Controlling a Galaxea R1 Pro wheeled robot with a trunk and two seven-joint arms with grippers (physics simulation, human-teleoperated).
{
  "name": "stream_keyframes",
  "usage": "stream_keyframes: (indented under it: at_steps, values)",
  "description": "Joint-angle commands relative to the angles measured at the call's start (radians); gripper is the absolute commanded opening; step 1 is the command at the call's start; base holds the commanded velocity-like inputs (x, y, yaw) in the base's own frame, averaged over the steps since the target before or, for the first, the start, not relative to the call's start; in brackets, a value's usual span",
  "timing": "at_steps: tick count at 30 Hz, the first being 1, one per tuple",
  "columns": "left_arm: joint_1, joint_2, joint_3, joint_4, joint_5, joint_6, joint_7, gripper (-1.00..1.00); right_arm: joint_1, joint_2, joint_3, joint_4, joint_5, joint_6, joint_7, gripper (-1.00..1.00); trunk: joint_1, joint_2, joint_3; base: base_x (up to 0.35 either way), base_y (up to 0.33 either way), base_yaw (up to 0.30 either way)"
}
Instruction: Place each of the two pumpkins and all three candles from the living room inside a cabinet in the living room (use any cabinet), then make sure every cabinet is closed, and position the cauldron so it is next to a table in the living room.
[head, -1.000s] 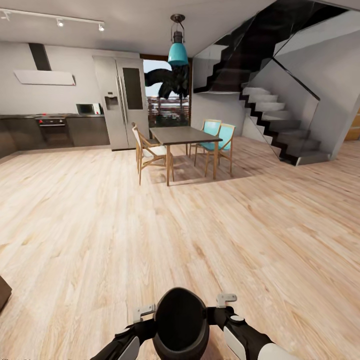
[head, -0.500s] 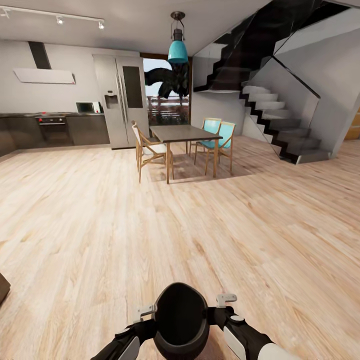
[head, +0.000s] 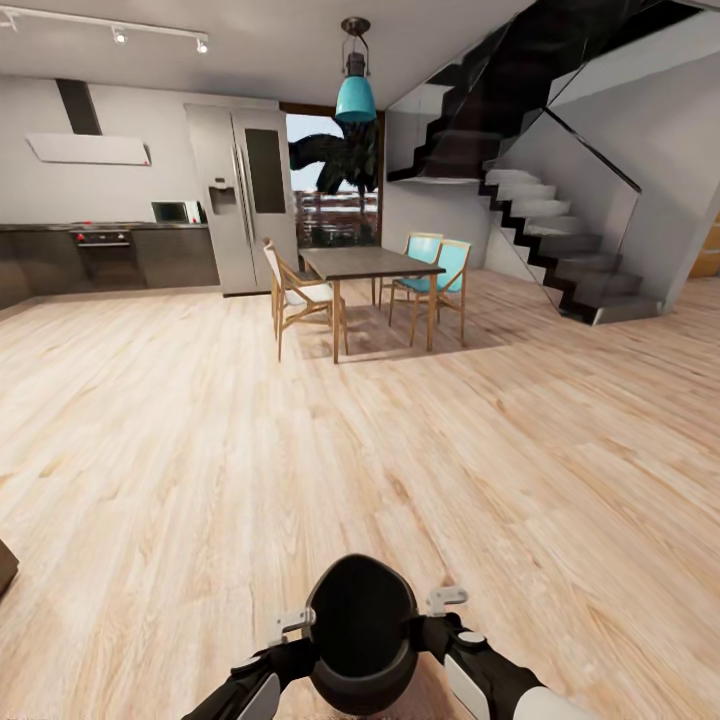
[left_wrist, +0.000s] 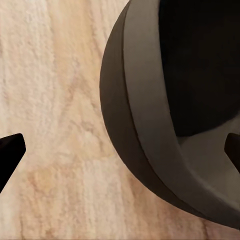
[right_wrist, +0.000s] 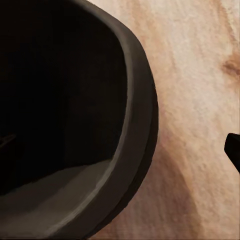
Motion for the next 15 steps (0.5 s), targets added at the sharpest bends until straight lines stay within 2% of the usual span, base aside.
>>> stream_keyframes:
  at_steps: [1,3,8,15]
  values:
    - [-0.001,0.001,-0.009,-0.002,0.010,0.003,0.009,1.00,-0.001,0.000,0.014,0.000,-0.008,0.001,0.005,1.00,0.004,-0.008,-0.004,0.000,0.000,0.000]
    - [0.000,0.001,-0.011,-0.002,0.011,0.003,0.000,1.00,-0.001,0.000,0.024,0.000,-0.008,0.001,0.010,1.00,0.011,-0.022,-0.010,0.000,0.000,0.000]
    - [-0.001,0.003,-0.011,-0.002,0.011,0.004,-0.095,1.00,-0.001,0.000,0.031,0.000,-0.008,0.001,0.012,1.00,0.020,-0.036,-0.020,0.000,0.000,0.000]
    - [0.000,0.004,-0.011,-0.002,0.012,0.003,-0.111,1.00,-0.001,0.000,0.031,0.000,-0.009,0.002,0.012,1.00,0.020,-0.036,-0.020,0.000,0.000,0.000]
